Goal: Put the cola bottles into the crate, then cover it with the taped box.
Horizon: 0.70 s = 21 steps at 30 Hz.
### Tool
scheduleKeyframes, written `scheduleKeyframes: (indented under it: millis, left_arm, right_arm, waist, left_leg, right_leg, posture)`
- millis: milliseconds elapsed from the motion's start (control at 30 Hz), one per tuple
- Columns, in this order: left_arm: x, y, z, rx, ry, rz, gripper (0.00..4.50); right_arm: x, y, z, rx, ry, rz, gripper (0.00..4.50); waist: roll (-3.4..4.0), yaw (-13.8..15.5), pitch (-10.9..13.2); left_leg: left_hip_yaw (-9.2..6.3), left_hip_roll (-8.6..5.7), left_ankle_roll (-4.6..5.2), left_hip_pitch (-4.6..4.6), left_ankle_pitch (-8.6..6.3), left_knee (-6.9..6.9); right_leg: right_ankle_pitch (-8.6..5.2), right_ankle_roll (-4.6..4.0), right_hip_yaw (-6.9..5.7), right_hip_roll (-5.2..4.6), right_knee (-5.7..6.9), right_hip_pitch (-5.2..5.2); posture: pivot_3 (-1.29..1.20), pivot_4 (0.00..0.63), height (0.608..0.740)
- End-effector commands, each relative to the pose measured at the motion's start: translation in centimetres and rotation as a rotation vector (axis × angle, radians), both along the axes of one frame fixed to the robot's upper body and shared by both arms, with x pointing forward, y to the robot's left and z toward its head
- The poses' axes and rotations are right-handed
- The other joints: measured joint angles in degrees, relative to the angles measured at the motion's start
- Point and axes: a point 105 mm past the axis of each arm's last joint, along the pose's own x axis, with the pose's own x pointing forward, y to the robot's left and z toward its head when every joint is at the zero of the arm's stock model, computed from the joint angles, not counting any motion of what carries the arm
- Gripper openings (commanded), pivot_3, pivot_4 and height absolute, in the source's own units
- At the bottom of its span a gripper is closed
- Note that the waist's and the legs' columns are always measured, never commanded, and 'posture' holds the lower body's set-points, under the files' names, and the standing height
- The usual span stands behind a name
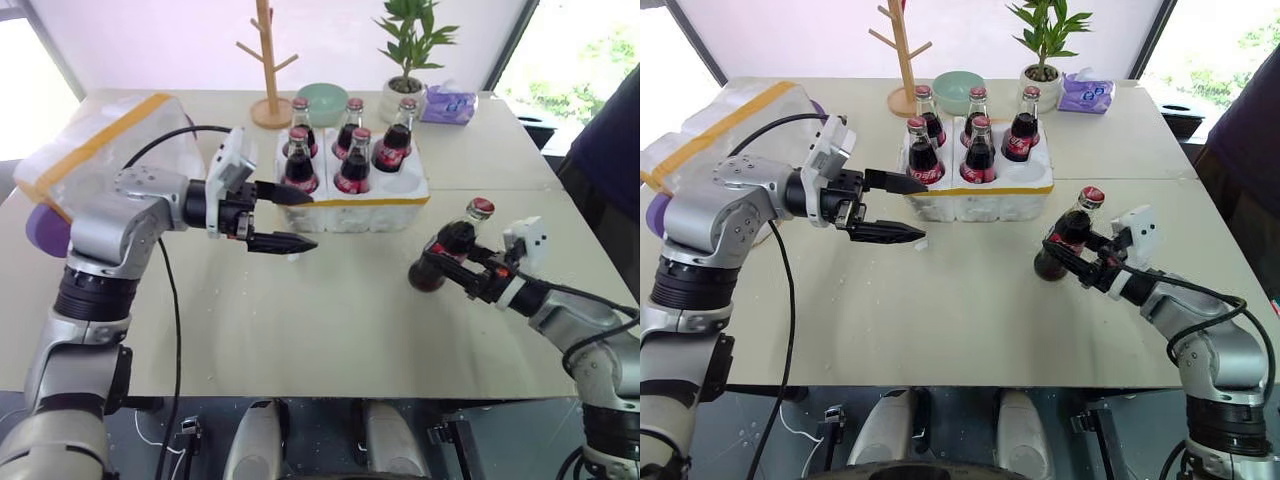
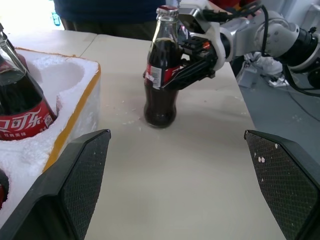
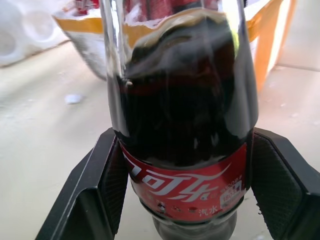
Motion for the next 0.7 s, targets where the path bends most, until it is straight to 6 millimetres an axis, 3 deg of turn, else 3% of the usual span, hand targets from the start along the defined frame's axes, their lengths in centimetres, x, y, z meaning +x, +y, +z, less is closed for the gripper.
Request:
scheduleKeyframes:
  millis: [33, 200, 333, 467, 533, 700]
  left_arm:
    - [-0.3, 0.4, 1.4, -0.022, -0.06, 0.014, 4.5]
    - [-0.1, 0.8, 1.5, -0.034, -0.068, 0.046, 4.5]
    - [0.0, 0.9, 1.4, -0.039, -0.076, 0.067, 4.5]
    - [-0.2, 1.0, 1.4, -0.045, -0.084, 0.083, 4.5]
    - [-0.2, 1.1, 1.4, -0.047, -0.085, 0.091, 4.5]
    - [-0.2, 2.3, 1.3, -0.041, -0.094, 0.146, 4.5]
  right_arm:
    - [-1.0, 1.5, 8.1, -0.01, -0.253, 0.147, 2.78]
    - [3.1, 2.2, 13.6, -0.002, -0.344, 0.115, 2.78]
    - [7.7, 3.5, 15.2, -0.023, -0.369, 0.06, 2.78]
    - [11.3, 4.2, 13.3, -0.058, -0.3, 0.019, 2.78]
    - [11.9, 4.5, 12.3, -0.074, -0.275, 0.04, 2.78]
    - [13.6, 4.3, 7.4, -0.209, -0.158, -0.016, 2.78]
  waist:
    - [0.06, -0.38, 0.05]
    - [0.07, -1.45, 0.1]
    - [0.04, -1.4, 0.1]
    - [0.03, -1.12, 0.11]
    - [0.03, -0.82, 0.12]
    - [0.05, -1.24, 0.13]
  left_leg:
    - [0.04, 0.0, 0.0, 0.0, 0.0, 0.0]
    - [0.02, 0.03, 0.0, 0.01, 0.0, -0.04]
    - [0.0, 0.03, 0.01, 0.0, 0.0, -0.16]
    - [0.03, 0.02, 0.01, -0.11, 0.0, -0.17]
    - [0.01, 0.01, 0.02, -0.27, 0.0, -0.17]
    - [0.04, -0.02, 0.02, -1.08, 0.02, -0.02]
  right_leg:
    - [0.0, 0.0, 0.04, -0.01, 0.0, -0.03]
    - [0.01, -0.01, 0.04, 0.04, 0.03, -0.1]
    - [0.02, 0.02, 0.02, 0.06, 0.02, -0.13]
    - [0.11, 0.19, 0.02, 0.06, 0.02, -0.19]
    - [0.14, 0.24, -0.02, 0.03, 0.01, -0.28]
    - [0.2, 0.33, 0.0, -0.01, 0.08, -1.04]
  posture:
    - [0.0, 0.15, 0.74]
    - [0.0, 0.15, 0.74]
    - [0.0, 0.15, 0.74]
    - [0.0, 0.15, 0.74]
    - [0.0, 0.15, 0.74]
    - [0.0, 0.15, 0.74]
